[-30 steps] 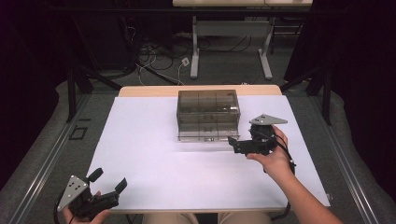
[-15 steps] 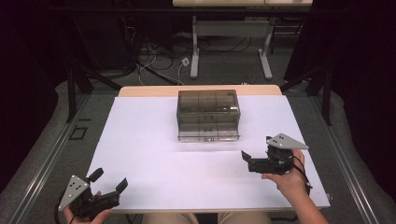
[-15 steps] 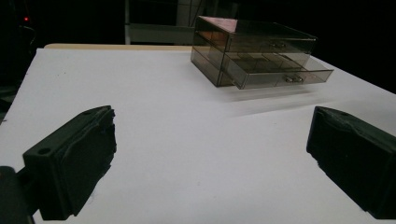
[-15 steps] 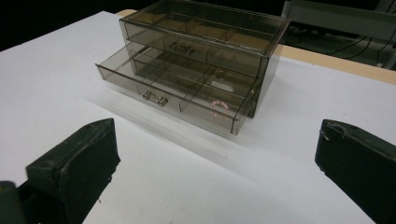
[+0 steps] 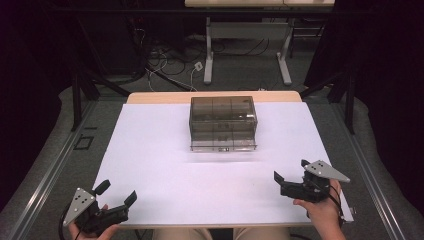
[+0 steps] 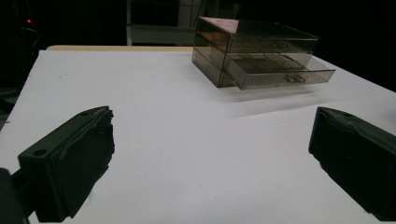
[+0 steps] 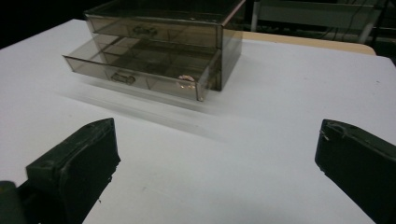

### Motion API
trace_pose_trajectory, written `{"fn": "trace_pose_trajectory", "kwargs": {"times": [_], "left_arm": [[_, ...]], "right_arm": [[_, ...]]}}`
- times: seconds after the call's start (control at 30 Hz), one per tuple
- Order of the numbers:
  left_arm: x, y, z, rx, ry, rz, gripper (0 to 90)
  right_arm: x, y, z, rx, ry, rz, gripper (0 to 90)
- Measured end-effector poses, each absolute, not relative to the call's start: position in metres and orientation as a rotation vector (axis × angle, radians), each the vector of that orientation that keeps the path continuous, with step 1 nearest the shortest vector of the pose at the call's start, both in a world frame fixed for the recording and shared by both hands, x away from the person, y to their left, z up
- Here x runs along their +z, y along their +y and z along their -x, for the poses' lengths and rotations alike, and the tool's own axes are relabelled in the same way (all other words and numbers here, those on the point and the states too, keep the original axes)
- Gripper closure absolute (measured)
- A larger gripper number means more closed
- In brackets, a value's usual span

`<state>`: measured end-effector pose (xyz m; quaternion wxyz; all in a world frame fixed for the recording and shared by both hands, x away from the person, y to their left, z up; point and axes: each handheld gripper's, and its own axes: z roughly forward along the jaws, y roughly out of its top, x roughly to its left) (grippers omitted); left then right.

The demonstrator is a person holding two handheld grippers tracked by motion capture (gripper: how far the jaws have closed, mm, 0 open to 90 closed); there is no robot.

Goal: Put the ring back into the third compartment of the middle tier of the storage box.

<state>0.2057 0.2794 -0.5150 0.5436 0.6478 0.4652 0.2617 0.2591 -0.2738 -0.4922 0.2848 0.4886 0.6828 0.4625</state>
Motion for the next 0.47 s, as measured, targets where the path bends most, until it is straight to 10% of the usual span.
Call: {"fn": "trace_pose_trajectory", "kwargs": {"times": [0.47], "left_arm": [[-0.517, 0.28, -0.208, 0.625, 1.115, -1.541, 0.4]], "right_arm": [[-0.527, -0.293, -0.251, 1.227, 1.762, -1.377, 0.0]]}}
